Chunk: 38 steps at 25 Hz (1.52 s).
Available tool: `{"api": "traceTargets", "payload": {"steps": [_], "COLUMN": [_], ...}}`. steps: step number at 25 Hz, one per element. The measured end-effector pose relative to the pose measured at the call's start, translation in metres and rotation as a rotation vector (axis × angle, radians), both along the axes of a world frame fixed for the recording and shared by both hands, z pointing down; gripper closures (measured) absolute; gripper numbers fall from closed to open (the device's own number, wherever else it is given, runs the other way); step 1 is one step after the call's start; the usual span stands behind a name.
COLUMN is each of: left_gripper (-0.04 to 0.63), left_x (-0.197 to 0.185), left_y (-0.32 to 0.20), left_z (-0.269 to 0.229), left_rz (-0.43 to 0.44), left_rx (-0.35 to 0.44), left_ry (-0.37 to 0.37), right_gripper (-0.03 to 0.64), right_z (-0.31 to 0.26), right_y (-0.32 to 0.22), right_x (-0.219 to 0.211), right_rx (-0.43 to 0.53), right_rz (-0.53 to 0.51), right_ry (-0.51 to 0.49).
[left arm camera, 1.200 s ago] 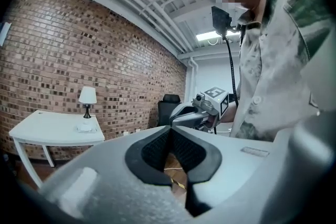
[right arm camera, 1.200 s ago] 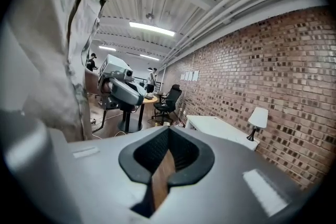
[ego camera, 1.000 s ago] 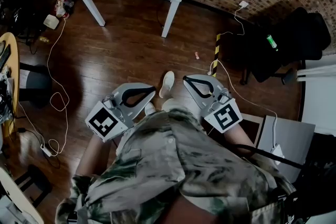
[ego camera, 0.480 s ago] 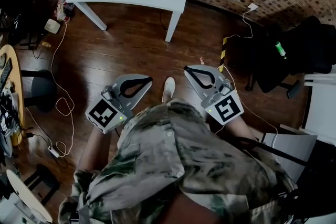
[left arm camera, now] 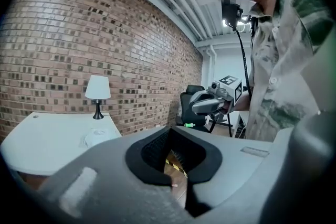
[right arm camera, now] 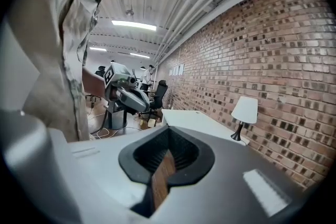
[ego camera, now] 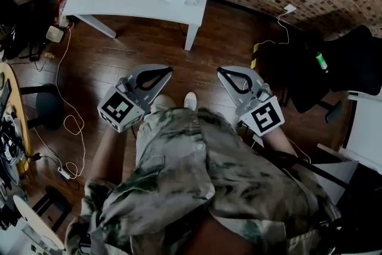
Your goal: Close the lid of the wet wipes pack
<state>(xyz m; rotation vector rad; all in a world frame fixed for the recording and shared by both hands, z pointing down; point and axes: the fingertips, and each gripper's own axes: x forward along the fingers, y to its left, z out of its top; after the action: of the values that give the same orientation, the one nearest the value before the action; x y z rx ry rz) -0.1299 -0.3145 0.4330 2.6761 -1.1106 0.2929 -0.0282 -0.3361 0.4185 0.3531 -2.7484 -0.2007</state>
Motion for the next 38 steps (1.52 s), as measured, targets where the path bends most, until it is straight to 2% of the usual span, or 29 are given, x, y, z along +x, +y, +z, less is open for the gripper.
{"api": "traceTargets", "payload": {"steps": [4,9,15,22,28,33,38], "left_gripper": [0.595,0.595,0.595,0.595,0.595,0.595,0.595], "left_x": [-0.018,-0.052,-0.088,-0.118,-0.137,-0.147,-0.147], "left_y": [-0.038,-0.088,-0.141,-0.2,-0.23,-0.245,-0.259], "left_z": [0.025,0.07,0.132,0.19,0.23,0.257,0.27], "left_rz": [-0.01,-0.047,-0.028,0.004,0.036,0.085,0.12], "left_rx": [-0.003,-0.052,-0.134,-0.192,-0.227,-0.266,-0.277], "left_ry": [-0.008,-0.037,-0.09,-0.154,-0.202,-0.273,-0.291], "right_gripper": [0.611,0.611,0.611,0.611,0.611,0.611,0.611], "right_z": [0.01,0.019,0.013,0.019,0.021,0.023,0.026], "right_y": [-0.028,-0.062,-0.107,-0.143,-0.161,-0.169,-0.175], "right_x": [-0.005,-0.016,-0.035,-0.057,-0.075,-0.081,-0.083], "right_rx": [-0.012,-0.024,-0.02,-0.034,-0.048,-0.068,-0.088], "right_rz": [0.024,0.054,0.148,0.198,0.223,0.257,0.29], "right_ry": [0.01,0.032,0.035,0.087,0.109,0.134,0.155]}}
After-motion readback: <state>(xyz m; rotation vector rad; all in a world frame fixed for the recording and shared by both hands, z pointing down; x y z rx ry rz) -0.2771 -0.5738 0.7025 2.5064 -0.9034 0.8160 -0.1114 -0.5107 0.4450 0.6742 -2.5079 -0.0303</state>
